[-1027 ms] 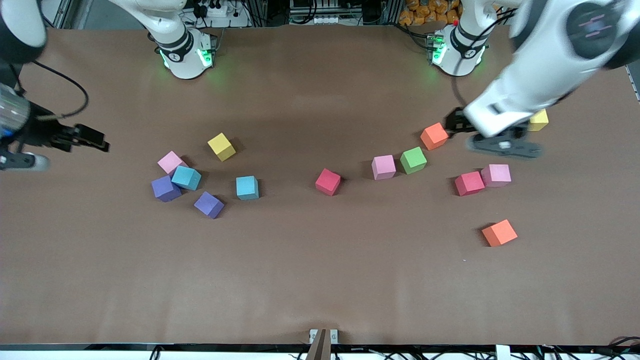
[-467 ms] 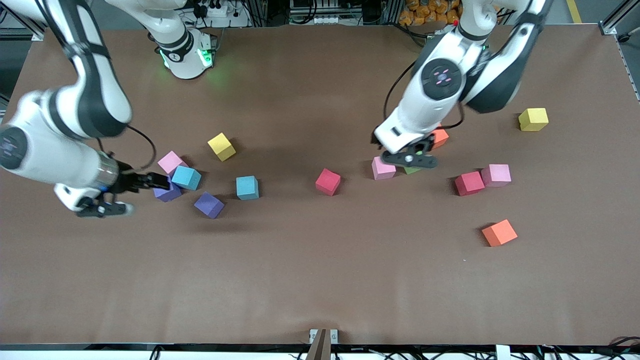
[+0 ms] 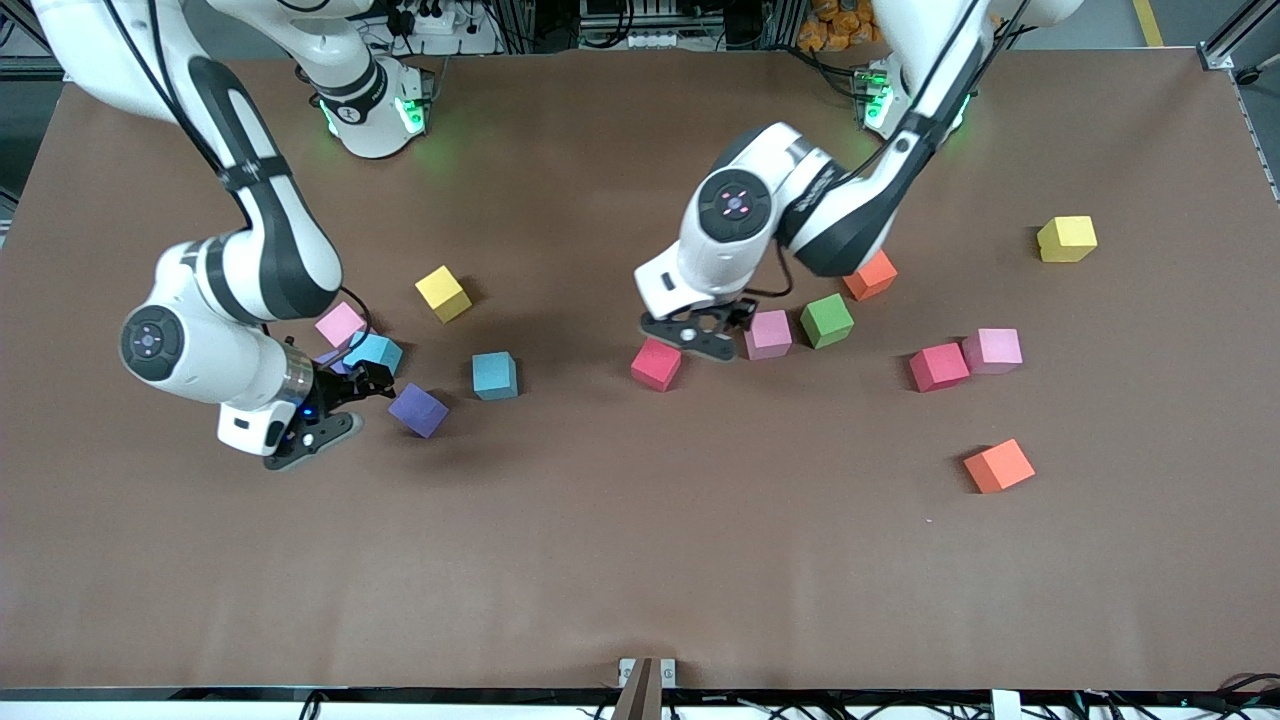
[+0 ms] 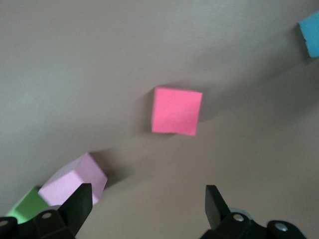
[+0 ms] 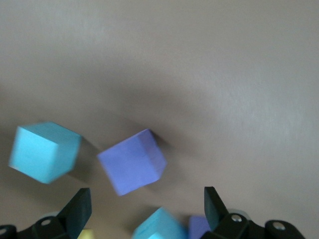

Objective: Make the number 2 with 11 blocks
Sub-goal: 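Grasp the purple cube with the right gripper while the left gripper grasps red, then carry the red cube to the open table area and set it down, then carry the purple cube beside the red cube while the left gripper reaches lavender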

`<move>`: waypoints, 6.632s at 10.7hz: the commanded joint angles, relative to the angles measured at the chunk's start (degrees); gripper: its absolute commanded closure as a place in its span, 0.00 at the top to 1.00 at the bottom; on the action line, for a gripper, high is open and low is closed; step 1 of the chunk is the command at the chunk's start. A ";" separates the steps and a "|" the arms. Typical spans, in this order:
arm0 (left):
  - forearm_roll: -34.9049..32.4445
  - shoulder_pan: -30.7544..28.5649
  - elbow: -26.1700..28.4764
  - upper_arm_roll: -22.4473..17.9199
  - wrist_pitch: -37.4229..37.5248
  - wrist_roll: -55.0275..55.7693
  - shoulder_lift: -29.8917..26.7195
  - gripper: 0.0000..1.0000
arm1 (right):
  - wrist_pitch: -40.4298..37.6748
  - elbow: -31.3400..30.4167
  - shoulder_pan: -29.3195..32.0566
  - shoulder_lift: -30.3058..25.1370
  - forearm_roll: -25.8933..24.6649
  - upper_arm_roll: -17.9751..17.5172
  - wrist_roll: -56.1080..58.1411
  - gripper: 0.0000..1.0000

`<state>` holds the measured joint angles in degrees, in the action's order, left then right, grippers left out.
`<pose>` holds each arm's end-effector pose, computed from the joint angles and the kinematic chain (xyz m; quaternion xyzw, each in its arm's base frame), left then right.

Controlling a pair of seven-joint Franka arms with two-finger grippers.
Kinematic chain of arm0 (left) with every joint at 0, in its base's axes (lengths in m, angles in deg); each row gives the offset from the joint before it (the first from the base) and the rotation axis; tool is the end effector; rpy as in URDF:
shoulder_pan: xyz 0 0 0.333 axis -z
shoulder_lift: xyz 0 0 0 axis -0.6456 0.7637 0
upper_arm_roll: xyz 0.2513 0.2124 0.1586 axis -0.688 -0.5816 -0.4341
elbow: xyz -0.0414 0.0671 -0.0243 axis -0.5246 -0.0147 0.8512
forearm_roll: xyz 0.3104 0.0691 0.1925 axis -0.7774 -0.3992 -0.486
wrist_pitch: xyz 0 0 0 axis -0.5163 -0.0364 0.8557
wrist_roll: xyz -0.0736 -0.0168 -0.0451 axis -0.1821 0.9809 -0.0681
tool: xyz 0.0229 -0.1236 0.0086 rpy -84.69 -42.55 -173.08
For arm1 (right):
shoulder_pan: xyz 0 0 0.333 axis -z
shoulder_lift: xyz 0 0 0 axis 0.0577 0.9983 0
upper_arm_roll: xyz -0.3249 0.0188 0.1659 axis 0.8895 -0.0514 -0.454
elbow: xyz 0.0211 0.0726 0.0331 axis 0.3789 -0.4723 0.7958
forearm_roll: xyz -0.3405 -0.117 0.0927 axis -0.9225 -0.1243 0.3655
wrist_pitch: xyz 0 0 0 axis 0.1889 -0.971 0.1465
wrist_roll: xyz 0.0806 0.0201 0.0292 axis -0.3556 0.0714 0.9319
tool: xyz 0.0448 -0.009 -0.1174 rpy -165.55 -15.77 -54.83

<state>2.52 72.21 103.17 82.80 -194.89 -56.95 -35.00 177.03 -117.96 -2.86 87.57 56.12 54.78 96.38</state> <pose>0.5081 -0.4606 0.3748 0.9737 -0.2188 -0.0481 0.0410 0.6307 0.0860 0.3278 -0.9525 -0.2945 0.0074 0.0770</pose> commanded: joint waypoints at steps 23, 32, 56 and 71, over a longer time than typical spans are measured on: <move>0.25 12.29 -5.18 -10.07 -18.46 -3.14 15.90 0.48 | 18.99 -11.35 -3.96 4.52 11.52 -0.64 13.02 1.00; -1.59 6.42 12.74 0.36 -13.28 -9.46 -2.38 0.41 | 14.33 -6.33 -3.96 4.60 11.43 -0.55 13.11 1.00; -25.68 -0.09 24.70 24.90 -21.28 -19.19 1.75 0.40 | 5.82 -1.86 -4.93 1.44 10.99 0.42 6.34 0.30; -25.77 -1.51 25.15 26.67 -21.63 -20.19 3.42 1.00 | 3.08 -0.10 -5.19 1.44 9.06 0.24 2.56 0.30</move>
<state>-21.83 71.68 128.19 108.64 -215.67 -76.40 -31.59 181.12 -118.09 -7.76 89.95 66.23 54.89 100.57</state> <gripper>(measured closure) 0.159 0.445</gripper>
